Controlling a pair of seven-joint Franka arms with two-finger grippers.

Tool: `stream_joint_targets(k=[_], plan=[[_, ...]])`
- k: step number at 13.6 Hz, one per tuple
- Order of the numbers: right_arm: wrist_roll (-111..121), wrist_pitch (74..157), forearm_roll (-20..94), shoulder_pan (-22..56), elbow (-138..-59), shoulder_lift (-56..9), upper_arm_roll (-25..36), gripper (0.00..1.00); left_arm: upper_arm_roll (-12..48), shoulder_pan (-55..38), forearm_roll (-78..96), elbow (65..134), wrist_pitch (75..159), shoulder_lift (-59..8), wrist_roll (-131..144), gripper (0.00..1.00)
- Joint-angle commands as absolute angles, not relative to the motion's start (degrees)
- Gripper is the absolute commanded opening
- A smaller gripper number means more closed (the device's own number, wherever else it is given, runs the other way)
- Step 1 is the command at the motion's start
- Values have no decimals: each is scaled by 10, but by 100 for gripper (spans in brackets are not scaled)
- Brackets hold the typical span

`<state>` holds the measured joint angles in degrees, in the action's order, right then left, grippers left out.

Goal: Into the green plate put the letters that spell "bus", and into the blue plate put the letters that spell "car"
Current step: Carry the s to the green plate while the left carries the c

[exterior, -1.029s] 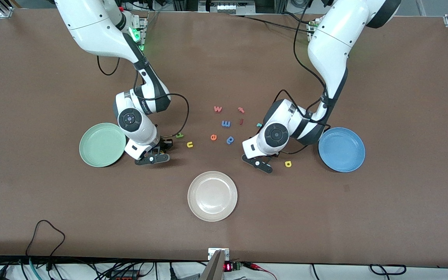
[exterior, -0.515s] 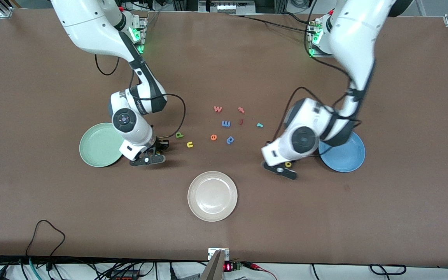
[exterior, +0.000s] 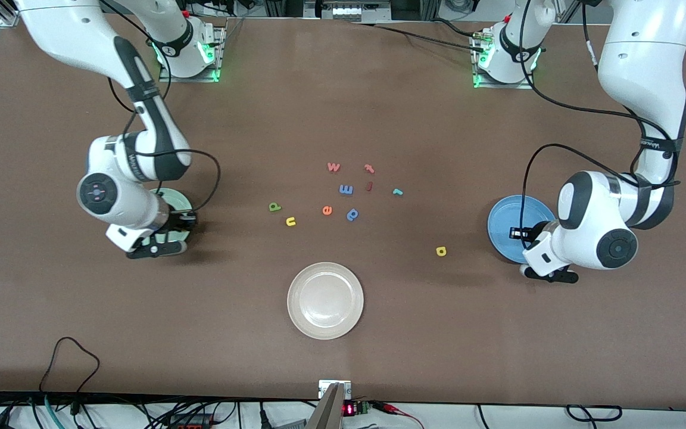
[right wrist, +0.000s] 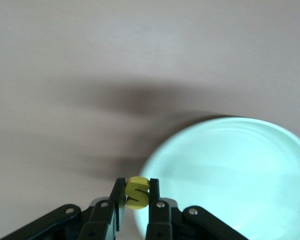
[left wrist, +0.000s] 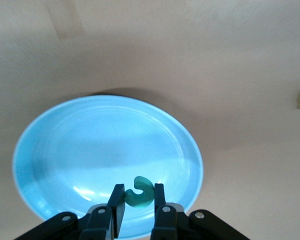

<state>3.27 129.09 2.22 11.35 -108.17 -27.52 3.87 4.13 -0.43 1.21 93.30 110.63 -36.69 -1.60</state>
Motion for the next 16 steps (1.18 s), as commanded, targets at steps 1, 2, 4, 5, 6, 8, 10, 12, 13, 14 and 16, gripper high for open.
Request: stream_joint_targets(k=[1, 2, 4, 5, 6, 8, 10, 12, 13, 14, 16], plan=[[85, 1289, 18, 71, -1103, -268, 32, 6, 49, -2, 6, 993, 1177, -359, -11, 10], [104, 1289, 18, 60, -1104, -271, 33, 7, 49, -2, 6, 1009, 1194, -359, -12, 12], [122, 1289, 18, 47, -1105, -272, 33, 53, 49, -2, 7, 1009, 1194, -356, -4, 57], [125, 1289, 18, 45, -1105, -272, 33, 79, 50, -2, 7, 1004, 1189, -352, 0, 78], [125, 1288, 18, 44, -1104, -273, 33, 84, 52, -3, 7, 999, 1185, -343, -5, 94], [119, 1288, 18, 51, -1104, -274, 31, 95, 59, -14, 6, 972, 1183, -333, -16, 83], [102, 1282, 18, 77, -1103, -272, 26, 96, 82, -33, 14, 942, 1193, -336, -10, 74], [40, 1284, 19, 121, -1101, -272, 27, 96, 94, -63, 18, 908, 1226, -368, 1, 71], [12, 1286, 21, 148, -1101, -271, 26, 96, 94, -82, 17, 905, 1248, -383, 19, 69], [-5, 1288, 27, 165, -1101, -271, 26, 96, 94, -95, 12, 904, 1272, -394, 37, 68], [-60, 1288, 29, 202, -1100, -270, 26, 95, 93, -101, 10, 905, 1299, -406, 46, 67]])
